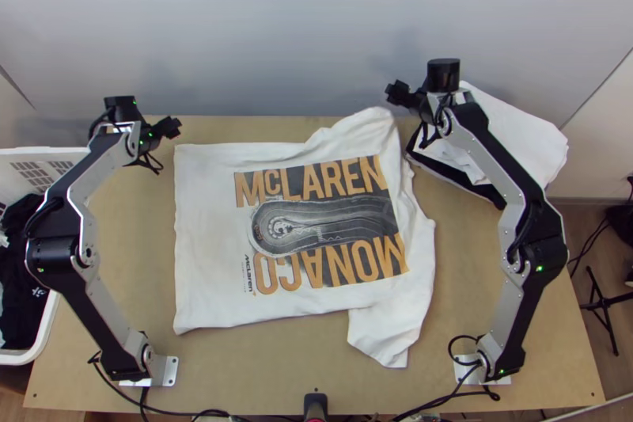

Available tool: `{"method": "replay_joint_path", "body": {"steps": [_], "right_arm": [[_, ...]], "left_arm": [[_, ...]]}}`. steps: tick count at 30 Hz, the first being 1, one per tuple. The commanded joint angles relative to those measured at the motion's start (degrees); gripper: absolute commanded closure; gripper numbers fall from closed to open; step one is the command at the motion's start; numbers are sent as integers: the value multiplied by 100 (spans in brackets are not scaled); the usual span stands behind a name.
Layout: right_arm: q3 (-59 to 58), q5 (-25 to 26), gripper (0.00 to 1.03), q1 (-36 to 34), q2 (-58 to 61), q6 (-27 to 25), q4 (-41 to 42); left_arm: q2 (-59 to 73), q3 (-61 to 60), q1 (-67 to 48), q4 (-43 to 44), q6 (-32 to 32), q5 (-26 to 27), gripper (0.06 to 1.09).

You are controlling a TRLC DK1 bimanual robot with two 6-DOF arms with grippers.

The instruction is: Fold the t-shirt

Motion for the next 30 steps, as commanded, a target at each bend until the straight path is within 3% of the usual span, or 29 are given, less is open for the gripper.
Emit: {"method": "replay_joint_path", "body": {"steps": [1,4,7,9,11,16,21,25,27,30], "right_arm": [[126,82,4,-121,-786,416,-734],[-6,46,5,-147,-1454,1304,-1938],[-279,-332,7,-182,-1981,1638,-3766],[-718,-1017,6,-253,-2210,1585,-5207],[-1623,-1536,4,-288,-2526,1145,-6130],[-4295,-1685,4,-842,-3950,223,-5884],[-5385,-1914,4,-1158,-4864,-498,-5401],[-6097,-1914,7,-894,-5672,-568,-4768],[-6484,-1905,21,-683,-5963,-542,-4285],[-6791,-1808,51,-411,-6059,-498,-3854]], "left_arm": [[-530,99,144,-262,74,-14,10],[-1207,-183,83,-683,215,21,10],[-1857,-534,39,-1395,312,83,10],[-2208,-807,39,-1773,400,83,10],[-2534,-1141,65,-2072,558,74,10],[-3448,-1870,162,-2239,637,74,10],[-4010,-2020,39,-2450,558,83,10],[-4362,-2107,-102,-2766,505,83,10],[-4538,-2257,-111,-2854,514,83,10],[-4740,-2485,-102,-3004,593,74,10]]}}
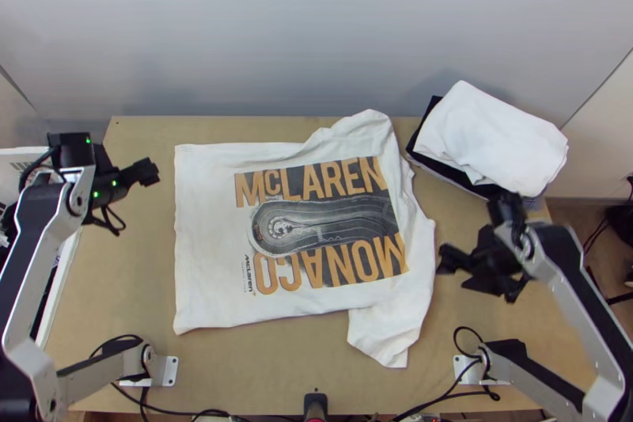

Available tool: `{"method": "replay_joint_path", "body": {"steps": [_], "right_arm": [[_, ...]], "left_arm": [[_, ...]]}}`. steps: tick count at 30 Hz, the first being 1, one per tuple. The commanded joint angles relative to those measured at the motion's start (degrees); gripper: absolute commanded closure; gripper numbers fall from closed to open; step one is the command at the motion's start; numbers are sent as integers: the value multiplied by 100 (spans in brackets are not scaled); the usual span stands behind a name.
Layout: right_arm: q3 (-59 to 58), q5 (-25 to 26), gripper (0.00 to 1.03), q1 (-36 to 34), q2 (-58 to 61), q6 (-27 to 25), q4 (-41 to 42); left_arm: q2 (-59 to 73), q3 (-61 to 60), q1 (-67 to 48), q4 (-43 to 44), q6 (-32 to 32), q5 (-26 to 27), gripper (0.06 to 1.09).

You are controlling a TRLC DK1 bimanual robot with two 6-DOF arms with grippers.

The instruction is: Fold the t-shirt

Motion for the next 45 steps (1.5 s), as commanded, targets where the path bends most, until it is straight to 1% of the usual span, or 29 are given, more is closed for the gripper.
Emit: {"method": "replay_joint_path", "body": {"steps": [1,4,8,9,11,15,20,26,29,30,32,33,35,38,40,42,43,44,45], "right_arm": [[-1199,50,54,398,-822,-105,944],[-1418,59,54,407,-708,-96,1217],[-1550,59,54,433,-497,-96,1226],[-1568,59,51,495,-462,-96,1278],[-1603,50,42,565,-401,27,1375],[-1594,59,19,785,-242,229,1419],[-1568,59,18,846,-58,229,1533],[-1515,59,19,1171,171,352,1621],[-1497,59,19,1180,294,361,1639],[-1489,59,22,1180,338,361,1647],[-1471,59,34,1189,399,326,1691],[-1480,59,38,1189,408,317,1753],[-1489,59,40,1198,426,317,1806],[-1506,67,55,1215,443,308,1911],[-1497,120,62,1224,408,265,1920],[-1515,217,73,1224,294,212,1964],[-1524,296,80,1224,232,177,1981],[-1524,357,86,1224,171,142,1990],[-1524,410,94,1224,92,89,1990]], "left_arm": [[-646,-475,-30,-359,93,-18,10],[-778,-598,93,-430,242,-18,10],[-840,-624,243,-509,304,-18,10],[-848,-624,260,-517,321,-18,10],[-866,-633,269,-526,321,-18,10],[-866,-659,269,-526,312,-9,10],[-875,-695,243,-517,286,-9,10],[-857,-668,251,-517,295,-18,10],[-848,-668,269,-517,304,-18,10],[-848,-677,269,-517,304,-18,10],[-840,-695,269,-517,304,-18,10],[-840,-712,269,-517,304,-18,10],[-840,-721,269,-509,304,-18,10],[-831,-730,269,-500,304,-18,10],[-831,-747,278,-500,304,-18,10],[-831,-765,278,-509,321,-18,10],[-840,-782,287,-544,356,-18,10],[-840,-809,278,-623,462,-18,10],[-840,-862,278,-755,655,-18,10]]}}
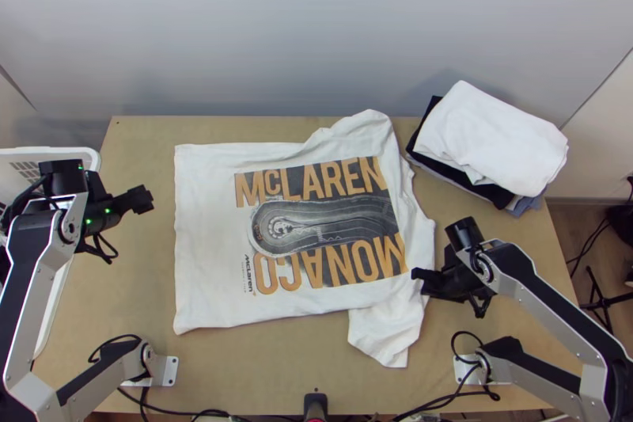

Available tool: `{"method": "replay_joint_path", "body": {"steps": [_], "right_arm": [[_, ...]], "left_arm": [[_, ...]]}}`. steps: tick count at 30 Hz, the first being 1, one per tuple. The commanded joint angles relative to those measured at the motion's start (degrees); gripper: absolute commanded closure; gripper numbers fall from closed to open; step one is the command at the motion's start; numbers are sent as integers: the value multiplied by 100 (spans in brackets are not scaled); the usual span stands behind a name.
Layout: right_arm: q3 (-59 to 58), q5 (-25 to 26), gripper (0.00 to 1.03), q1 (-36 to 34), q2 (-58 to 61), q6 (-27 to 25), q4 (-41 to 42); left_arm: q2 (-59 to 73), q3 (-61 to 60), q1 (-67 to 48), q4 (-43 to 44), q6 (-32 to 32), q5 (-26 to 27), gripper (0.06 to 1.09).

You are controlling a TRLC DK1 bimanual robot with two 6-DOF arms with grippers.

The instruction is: Fold the t-shirt

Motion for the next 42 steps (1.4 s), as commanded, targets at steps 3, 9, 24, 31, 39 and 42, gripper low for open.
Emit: {"method": "replay_joint_path", "body": {"steps": [3,9,24,31,39,42], "right_arm": [[-18,264,100,15,-430,-211,106],[-35,264,100,15,-430,-220,124],[0,264,100,24,-359,-132,247],[-18,264,100,95,-394,-97,247],[-18,264,100,156,-386,-44,291],[-44,264,100,156,-394,-44,291]], "left_arm": [[4,-369,-4,-960,1446,2,10],[364,-554,-83,-2884,2949,2,10],[698,-1846,-1402,-4124,3555,37,10],[734,-1722,-1375,-3711,3458,670,10],[1648,-1652,-1375,-3632,3151,934,11],[1762,-1652,-1410,-3526,3124,995,11]]}}
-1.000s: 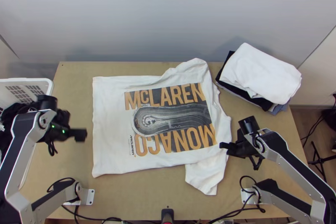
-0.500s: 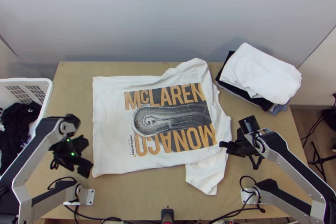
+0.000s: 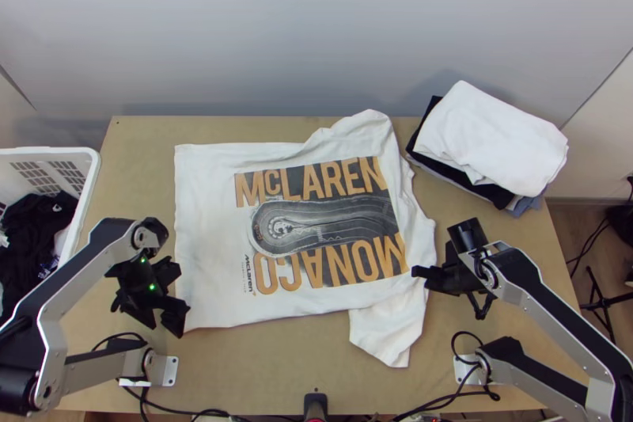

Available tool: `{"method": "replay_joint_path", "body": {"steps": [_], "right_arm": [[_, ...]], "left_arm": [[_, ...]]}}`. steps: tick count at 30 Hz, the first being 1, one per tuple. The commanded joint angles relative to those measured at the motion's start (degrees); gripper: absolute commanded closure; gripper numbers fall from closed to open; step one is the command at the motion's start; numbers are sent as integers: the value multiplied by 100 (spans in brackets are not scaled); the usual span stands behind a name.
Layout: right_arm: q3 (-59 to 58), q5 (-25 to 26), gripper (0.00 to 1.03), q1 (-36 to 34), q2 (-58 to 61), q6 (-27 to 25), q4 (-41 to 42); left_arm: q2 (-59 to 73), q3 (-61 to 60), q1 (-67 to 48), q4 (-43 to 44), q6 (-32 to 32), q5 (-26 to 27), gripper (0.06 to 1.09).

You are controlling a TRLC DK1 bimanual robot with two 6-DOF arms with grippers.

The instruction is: Fold the t-shirt

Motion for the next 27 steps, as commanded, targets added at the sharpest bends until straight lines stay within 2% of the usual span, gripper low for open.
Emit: {"method": "replay_joint_path", "body": {"steps": [1,6,10,13,27], "right_arm": [[-36,-7,100,21,-8,15,11],[-18,-7,100,21,-8,15,11],[8,-7,100,29,1,15,20],[26,-7,100,21,-16,15,20],[-27,-7,100,-23,-104,15,20]], "left_arm": [[437,31,-75,128,-139,215,11],[490,92,-137,164,-156,303,12],[525,92,-286,190,-95,514,28],[534,92,-295,251,-77,619,34],[1299,13,-101,559,-446,505,35]]}}
